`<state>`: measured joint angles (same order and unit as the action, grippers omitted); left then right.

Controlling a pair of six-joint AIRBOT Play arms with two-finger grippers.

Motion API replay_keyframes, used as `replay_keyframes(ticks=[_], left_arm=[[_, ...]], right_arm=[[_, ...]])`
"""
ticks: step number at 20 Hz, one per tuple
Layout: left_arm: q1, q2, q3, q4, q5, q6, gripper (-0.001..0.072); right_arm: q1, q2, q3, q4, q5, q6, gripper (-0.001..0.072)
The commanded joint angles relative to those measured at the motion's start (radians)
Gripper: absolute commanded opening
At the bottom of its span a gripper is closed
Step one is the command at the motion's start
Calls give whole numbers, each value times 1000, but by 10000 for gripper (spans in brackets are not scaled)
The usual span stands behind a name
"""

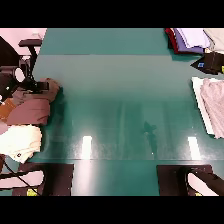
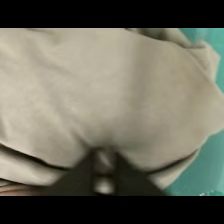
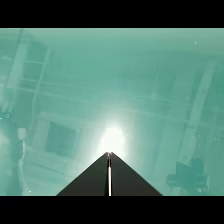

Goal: Fold the shirts.

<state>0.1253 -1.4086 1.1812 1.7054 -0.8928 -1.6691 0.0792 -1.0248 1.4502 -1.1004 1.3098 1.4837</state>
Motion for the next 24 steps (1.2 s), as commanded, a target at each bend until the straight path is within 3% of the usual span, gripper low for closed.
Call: replay_keyframes(ticks=[1,9,15,18,24], left_arm=[[13,-4,19,-12,-3,-2,24],[13,240,201,-15,-14,28,23],[13,169,144,-113,-66,34,24],[-8,178,164,-284,-49,145,22],[-274,220,586,-285,-197,298,22]], right_arm=[[0,0,0,0,-9,0,17],[0,1,1,2,-8,0,17],[0,1,0,2,2,0,17],[0,1,0,2,2,0,17],[0,10,45,1,-35,0,17]])
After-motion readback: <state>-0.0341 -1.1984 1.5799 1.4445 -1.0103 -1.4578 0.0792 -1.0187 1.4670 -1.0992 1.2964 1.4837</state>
